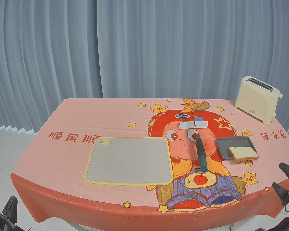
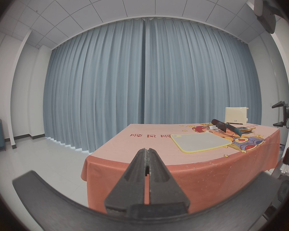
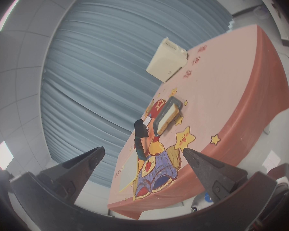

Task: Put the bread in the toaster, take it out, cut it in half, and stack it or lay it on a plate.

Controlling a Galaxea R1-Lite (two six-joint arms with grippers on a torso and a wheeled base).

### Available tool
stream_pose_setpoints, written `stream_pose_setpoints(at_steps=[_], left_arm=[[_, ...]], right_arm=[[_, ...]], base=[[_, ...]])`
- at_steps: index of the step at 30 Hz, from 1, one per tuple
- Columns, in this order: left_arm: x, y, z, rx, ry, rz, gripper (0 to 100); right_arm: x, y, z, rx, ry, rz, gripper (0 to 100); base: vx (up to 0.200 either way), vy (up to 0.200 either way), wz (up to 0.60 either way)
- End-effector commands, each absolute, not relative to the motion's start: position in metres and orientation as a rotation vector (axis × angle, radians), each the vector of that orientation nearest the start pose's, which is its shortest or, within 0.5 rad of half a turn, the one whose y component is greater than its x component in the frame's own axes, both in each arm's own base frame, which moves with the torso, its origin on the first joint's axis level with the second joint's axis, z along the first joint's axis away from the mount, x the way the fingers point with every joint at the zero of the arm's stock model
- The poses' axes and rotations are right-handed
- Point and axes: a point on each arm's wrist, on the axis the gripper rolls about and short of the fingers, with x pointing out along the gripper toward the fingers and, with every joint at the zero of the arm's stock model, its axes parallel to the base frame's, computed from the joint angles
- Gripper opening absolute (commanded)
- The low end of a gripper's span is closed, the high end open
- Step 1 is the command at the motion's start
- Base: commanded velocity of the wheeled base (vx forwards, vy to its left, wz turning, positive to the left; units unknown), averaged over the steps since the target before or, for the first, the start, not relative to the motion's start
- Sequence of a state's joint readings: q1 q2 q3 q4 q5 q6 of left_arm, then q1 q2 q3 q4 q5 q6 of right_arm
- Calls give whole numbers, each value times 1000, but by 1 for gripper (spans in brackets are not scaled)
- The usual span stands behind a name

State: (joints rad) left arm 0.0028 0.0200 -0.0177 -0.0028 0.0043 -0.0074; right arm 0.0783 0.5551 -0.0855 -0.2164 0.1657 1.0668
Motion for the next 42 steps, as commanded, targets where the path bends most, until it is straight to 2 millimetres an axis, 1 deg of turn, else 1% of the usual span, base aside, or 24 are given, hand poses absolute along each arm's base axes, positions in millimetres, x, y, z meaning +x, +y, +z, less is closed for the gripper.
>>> stream_pose_setpoints(at_steps=[1,7,8,9,14,19,21,22,23,30,32,33,39,40,42], left_arm=[[-21,0,76,-8,18,8,0],[-21,0,76,-8,18,8,0],[-21,0,76,-8,18,8,0],[-21,0,76,-8,18,8,0],[-21,0,76,-8,18,8,0],[-21,0,76,-8,18,8,0],[-21,0,76,-8,18,8,0],[-21,0,76,-8,18,8,0],[-21,0,76,-8,18,8,0],[-21,0,76,-8,18,8,0],[-21,0,76,-8,18,8,0],[-21,0,76,-8,18,8,0],[-21,0,76,-8,18,8,0],[-21,0,76,-8,18,8,0],[-21,0,76,-8,18,8,0]], right_arm=[[57,10,118,1137,503,25,100],[76,12,115,1181,580,-6,100],[76,12,115,1181,580,-6,100],[81,12,115,1203,600,-8,100],[93,14,114,1260,640,-13,100],[111,14,114,1353,702,-54,100],[122,9,116,1396,714,-72,100],[122,9,116,1396,714,-72,100],[128,5,117,1421,715,-79,100],[142,-9,123,1477,714,-63,100],[149,-12,121,1482,731,-73,100],[150,-13,121,1482,733,-75,100],[172,-18,112,1451,789,-99,100],[172,-18,112,1451,789,-99,100],[183,-21,112,1457,795,-110,100]], base=[[0,0,0],[0,0,0],[0,0,0],[0,0,0],[0,0,0],[0,0,0],[0,0,0],[0,0,0],[0,0,0],[0,0,0],[0,0,0],[0,0,0],[0,0,0],[0,0,0],[0,0,0]])
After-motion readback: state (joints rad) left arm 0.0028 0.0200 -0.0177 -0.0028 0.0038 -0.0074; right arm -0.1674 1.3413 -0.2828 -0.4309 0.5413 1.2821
